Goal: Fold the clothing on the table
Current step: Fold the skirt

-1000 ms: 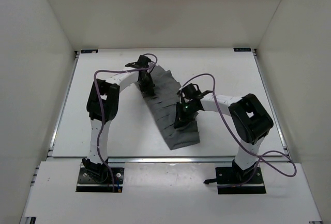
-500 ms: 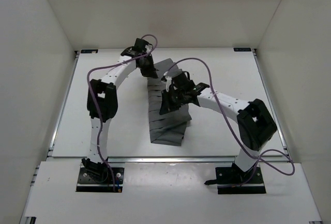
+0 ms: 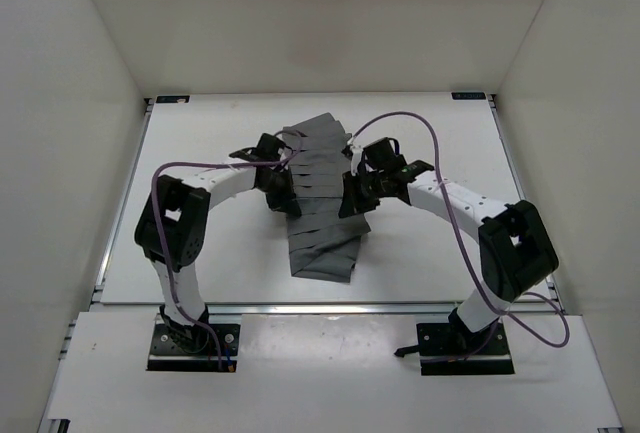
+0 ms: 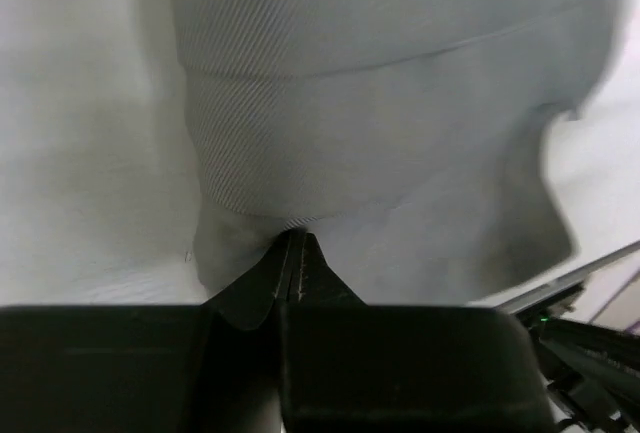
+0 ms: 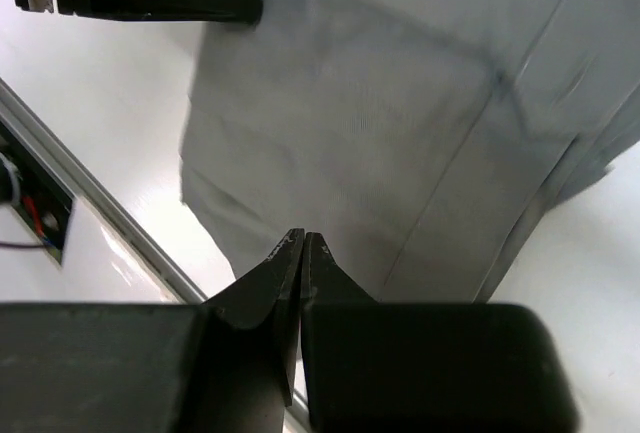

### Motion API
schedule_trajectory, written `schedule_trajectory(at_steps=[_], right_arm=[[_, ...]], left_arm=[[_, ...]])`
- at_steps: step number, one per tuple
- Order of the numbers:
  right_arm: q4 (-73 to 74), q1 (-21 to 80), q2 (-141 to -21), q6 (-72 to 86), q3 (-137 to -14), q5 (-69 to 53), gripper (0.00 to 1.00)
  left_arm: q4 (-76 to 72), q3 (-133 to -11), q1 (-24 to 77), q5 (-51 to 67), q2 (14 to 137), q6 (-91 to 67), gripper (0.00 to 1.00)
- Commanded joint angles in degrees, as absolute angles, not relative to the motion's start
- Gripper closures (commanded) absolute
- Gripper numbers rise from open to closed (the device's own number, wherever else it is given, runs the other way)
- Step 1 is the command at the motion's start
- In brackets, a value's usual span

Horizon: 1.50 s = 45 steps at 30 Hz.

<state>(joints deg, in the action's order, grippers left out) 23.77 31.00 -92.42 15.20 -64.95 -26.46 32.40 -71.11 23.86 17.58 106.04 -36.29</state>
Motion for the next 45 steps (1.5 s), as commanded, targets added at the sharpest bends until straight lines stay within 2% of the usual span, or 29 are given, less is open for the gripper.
schedule_trajectory(at_steps=[1, 5, 8, 13, 15, 16, 18, 19, 21, 23, 30, 39, 45], right_arm=[[24.1, 33.0, -92.3, 13.9, -63.2, -24.6, 1.00], [25.3, 34.6, -91.0, 12.5, -61.2, -22.4, 1.00], [26.0, 34.2, -89.1, 10.4, -60.1, -23.5, 0.99], [27.1, 39.3, -85.9, 1.6, -59.1, -23.6, 0.84], [27.4, 42.0, -85.7, 0.5, -58.5, -19.3, 0.73], [26.7, 43.6, -85.3, -1.7, -57.8, -18.4, 0.58], [25.1, 46.7, -85.0, -3.2, -57.3, -15.0, 0.35], [24.9, 48.5, -84.8, -4.2, -57.0, -12.7, 0.30], [23.2, 50.6, -84.9, -5.4, -57.0, -9.0, 0.11], [22.1, 53.5, -85.3, -8.4, -56.8, -5.7, 0.02], [13.8, 59.6, -87.4, -16.0, -52.7, 6.8, 0.01], [10.9, 58.7, -90.8, -16.3, -51.1, 1.9, 0.00], [11.2, 57.7, -92.9, -15.3, -50.5, -3.2, 0.06]], left_arm=[[28.5, -70.0, 25.1, 15.6, 106.4, -37.9, 0.97], [33.1, -71.7, 26.1, 9.9, 110.1, -35.7, 1.00], [33.4, -71.1, 25.1, 10.8, 108.8, -34.5, 0.97], [31.5, -69.1, 23.3, 13.3, 105.0, -35.3, 0.92], [31.3, -69.3, 22.6, 16.0, 104.2, -35.6, 0.91], [31.5, -69.3, 22.7, 17.0, 104.2, -35.6, 0.90], [31.6, -69.9, 23.0, 17.8, 103.5, -35.4, 0.88], [32.0, -70.4, 23.1, 18.1, 103.4, -35.2, 0.88], [32.1, -70.1, 23.1, 18.8, 103.4, -34.7, 0.89], [31.4, -69.1, 23.1, 19.7, 103.1, -35.6, 0.89], [30.9, -68.3, 22.0, 20.3, 101.7, -35.3, 0.89], [30.9, -68.0, 22.1, 20.8, 102.2, -35.2, 0.89], [30.9, -67.0, 21.5, 21.0, 101.7, -35.2, 0.88]])
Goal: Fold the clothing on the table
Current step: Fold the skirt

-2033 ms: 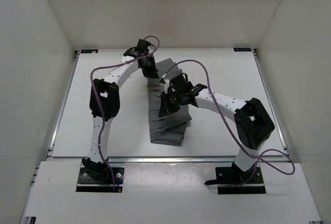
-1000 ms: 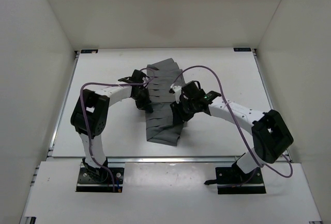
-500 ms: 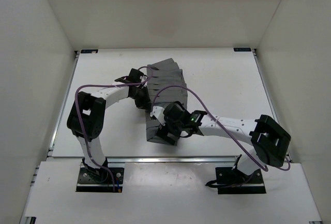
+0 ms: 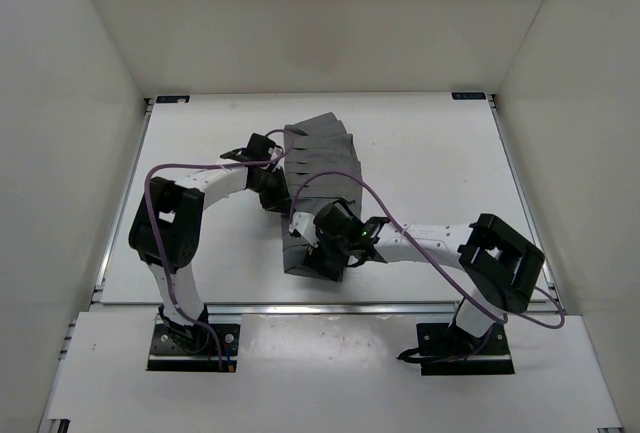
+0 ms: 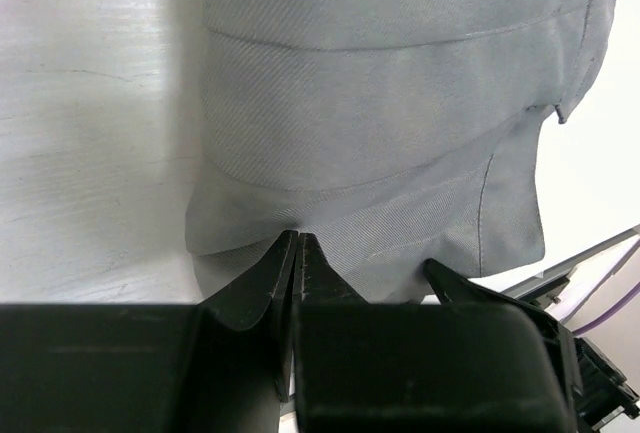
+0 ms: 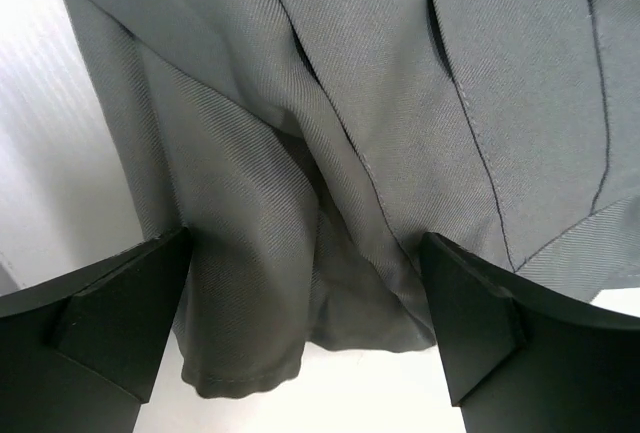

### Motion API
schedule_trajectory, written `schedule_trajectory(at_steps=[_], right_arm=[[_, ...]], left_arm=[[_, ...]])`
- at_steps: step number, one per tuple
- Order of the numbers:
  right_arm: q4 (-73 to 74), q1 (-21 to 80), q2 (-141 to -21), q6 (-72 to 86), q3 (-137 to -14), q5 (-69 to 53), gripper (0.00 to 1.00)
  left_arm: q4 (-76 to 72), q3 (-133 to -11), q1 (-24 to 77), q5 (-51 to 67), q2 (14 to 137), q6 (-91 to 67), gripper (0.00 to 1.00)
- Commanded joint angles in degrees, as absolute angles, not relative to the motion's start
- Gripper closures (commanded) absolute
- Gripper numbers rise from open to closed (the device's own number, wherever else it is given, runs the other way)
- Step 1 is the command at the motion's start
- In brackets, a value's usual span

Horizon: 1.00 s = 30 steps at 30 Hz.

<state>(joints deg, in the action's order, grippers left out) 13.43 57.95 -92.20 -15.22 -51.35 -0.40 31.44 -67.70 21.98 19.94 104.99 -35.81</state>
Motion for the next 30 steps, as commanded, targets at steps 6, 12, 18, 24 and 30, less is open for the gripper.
schedule_trajectory(at_steps=[6, 12, 18, 24, 30], right_arm=[[12.9, 58.4, -93.3, -14.4, -48.7, -2.3, 0.85], [18.6, 58.4, -93.5, -11.5, -51.1, -5.5, 1.00], [22.8, 57.9, -90.8, -8.5, -53.8, -12.0, 1.00], [25.1, 58.6, -88.6, -7.5, -56.2, -11.1, 1.00], [29.3, 55.8, -85.3, -8.3, -62.6, -14.0, 1.00]], left_arm=[[31.6, -67.5, 21.1, 21.4, 101.8, -34.6, 0.88], [31.5, -68.6, 19.6, 22.8, 99.1, -34.7, 0.88], [27.9, -71.1, 18.0, 26.5, 97.9, -36.7, 0.88], [26.8, -68.6, 20.3, 25.7, 101.9, -36.5, 0.90], [29.9, -65.8, 22.0, 21.3, 106.1, -31.9, 0.91]])
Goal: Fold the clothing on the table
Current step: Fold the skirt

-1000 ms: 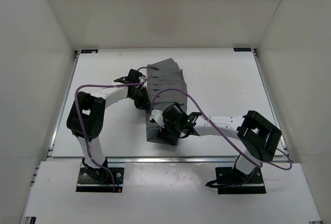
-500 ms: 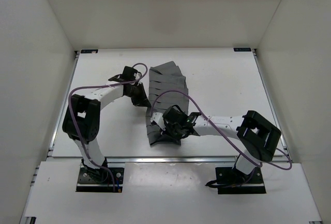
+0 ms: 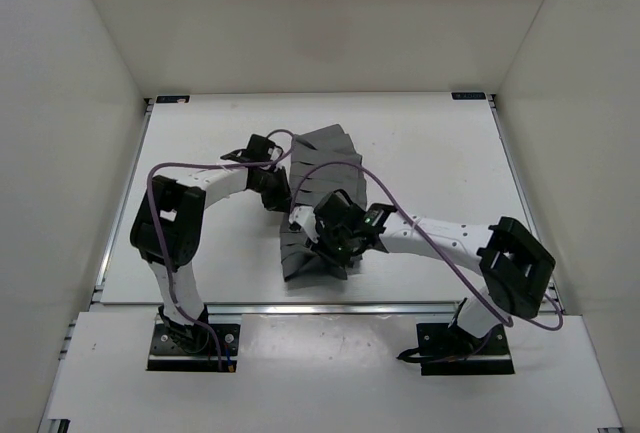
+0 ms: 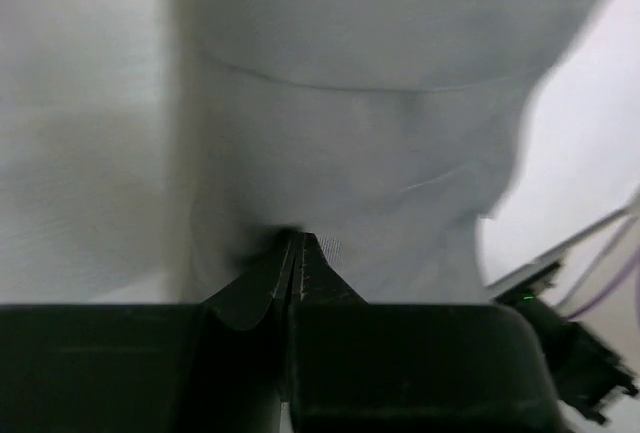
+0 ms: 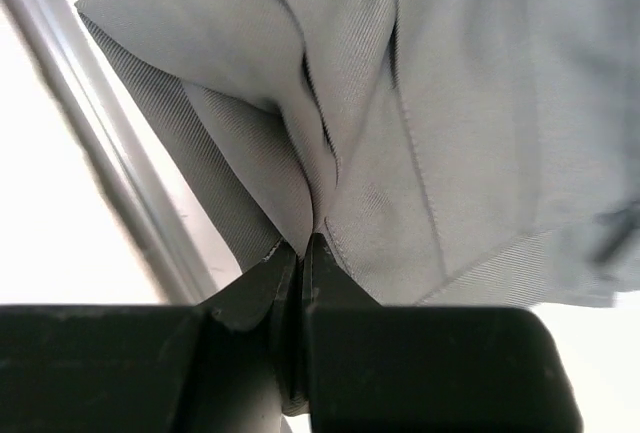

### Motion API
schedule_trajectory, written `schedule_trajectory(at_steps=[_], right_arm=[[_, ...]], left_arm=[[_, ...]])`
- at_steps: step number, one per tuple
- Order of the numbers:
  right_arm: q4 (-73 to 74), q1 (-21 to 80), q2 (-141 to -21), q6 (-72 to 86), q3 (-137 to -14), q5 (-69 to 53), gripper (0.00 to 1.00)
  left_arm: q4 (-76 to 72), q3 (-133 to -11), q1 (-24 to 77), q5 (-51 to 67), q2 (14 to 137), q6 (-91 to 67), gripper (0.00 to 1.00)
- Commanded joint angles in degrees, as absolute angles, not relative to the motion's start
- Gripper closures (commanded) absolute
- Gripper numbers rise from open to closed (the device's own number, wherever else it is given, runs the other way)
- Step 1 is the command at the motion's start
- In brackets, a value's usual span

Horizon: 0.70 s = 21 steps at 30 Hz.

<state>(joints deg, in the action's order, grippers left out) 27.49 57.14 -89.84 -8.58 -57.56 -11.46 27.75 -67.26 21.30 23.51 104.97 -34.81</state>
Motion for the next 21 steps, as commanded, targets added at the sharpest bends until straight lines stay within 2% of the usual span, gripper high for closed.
schedule_trajectory(at_steps=[1, 8, 14, 21], right_arm=[[30.7, 55.2, -84.7, -8.9, -64.5, -15.2, 1.00], [33.5, 50.8, -79.7, -8.4, -71.4, -14.9, 1.00], [30.9, 42.0, -80.0, -6.5, -74.0, -18.3, 1.00], [28.6, 41.0, -81.2, -6.3, -72.4, -20.4, 1.00]], left_arm=[[30.8, -65.5, 22.1, 20.0, 106.5, -31.2, 0.91], [36.3, -64.0, 21.1, 19.2, 105.3, -26.6, 0.91], [37.5, -60.7, 21.3, 21.6, 102.1, -25.8, 0.92], [36.5, -63.4, 17.1, 27.6, 96.3, -28.6, 0.87]])
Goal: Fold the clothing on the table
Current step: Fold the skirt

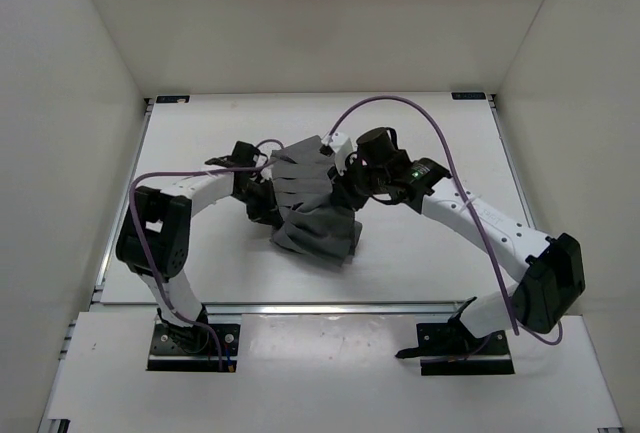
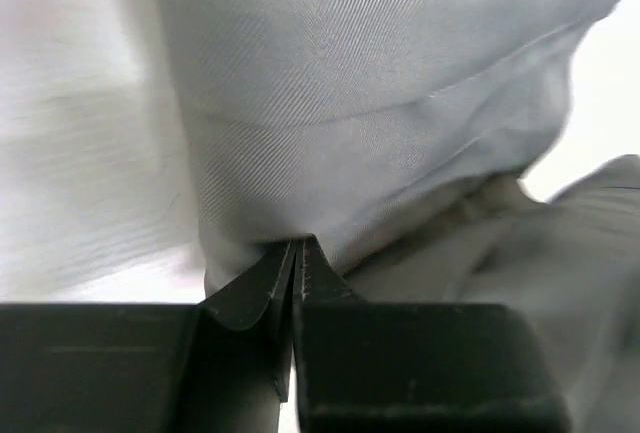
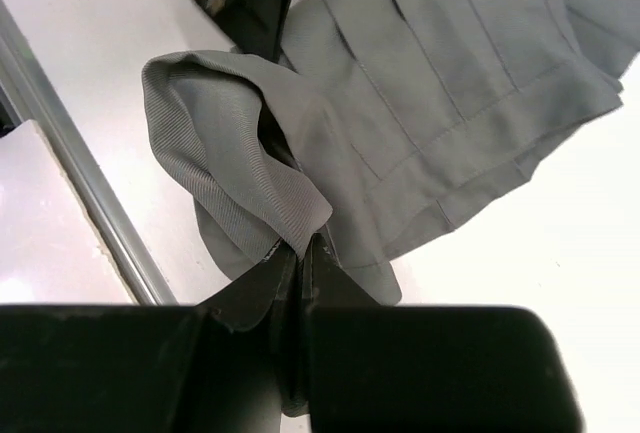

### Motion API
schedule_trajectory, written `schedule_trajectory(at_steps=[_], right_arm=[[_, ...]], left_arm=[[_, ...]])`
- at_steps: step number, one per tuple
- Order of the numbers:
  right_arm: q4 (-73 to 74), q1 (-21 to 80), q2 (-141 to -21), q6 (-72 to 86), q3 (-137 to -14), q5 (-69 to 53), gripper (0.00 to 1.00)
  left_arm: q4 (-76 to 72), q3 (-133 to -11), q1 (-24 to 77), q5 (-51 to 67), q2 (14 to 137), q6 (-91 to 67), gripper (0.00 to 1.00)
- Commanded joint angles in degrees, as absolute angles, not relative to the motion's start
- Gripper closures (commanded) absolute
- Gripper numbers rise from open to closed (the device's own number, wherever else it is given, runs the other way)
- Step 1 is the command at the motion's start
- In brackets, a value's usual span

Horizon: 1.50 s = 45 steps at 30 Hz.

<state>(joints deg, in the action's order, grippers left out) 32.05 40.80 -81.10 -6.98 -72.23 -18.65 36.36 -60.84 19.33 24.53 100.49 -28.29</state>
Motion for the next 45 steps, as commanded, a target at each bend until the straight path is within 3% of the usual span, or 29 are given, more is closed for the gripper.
schedule_trajectory(at_steps=[1, 8, 13, 23, 45], right_arm=[[28.4, 40.8, -81.3, -6.8, -72.2, -20.7, 1.00], [28.0, 39.1, -82.4, -6.9, -75.0, -24.1, 1.00], [29.4, 39.1, -82.6, -7.5, -77.0, -23.3, 1.00], [27.0, 36.1, -88.3, -10.5, -85.2, -24.9, 1.00], [22.9, 34.7, -116.4, -6.2, -111.2, -31.5, 1.00]], left_arm=[[36.6, -65.2, 16.3, 29.0, 96.3, -28.9, 0.85], [34.7, -74.8, 14.2, 30.4, 100.1, -33.1, 0.81], [33.7, -75.3, 14.8, 26.4, 105.1, -33.4, 0.86], [33.0, -65.0, 15.7, 23.2, 105.7, -31.7, 0.88], [22.0, -56.6, 15.6, 27.6, 104.0, -39.4, 0.90]])
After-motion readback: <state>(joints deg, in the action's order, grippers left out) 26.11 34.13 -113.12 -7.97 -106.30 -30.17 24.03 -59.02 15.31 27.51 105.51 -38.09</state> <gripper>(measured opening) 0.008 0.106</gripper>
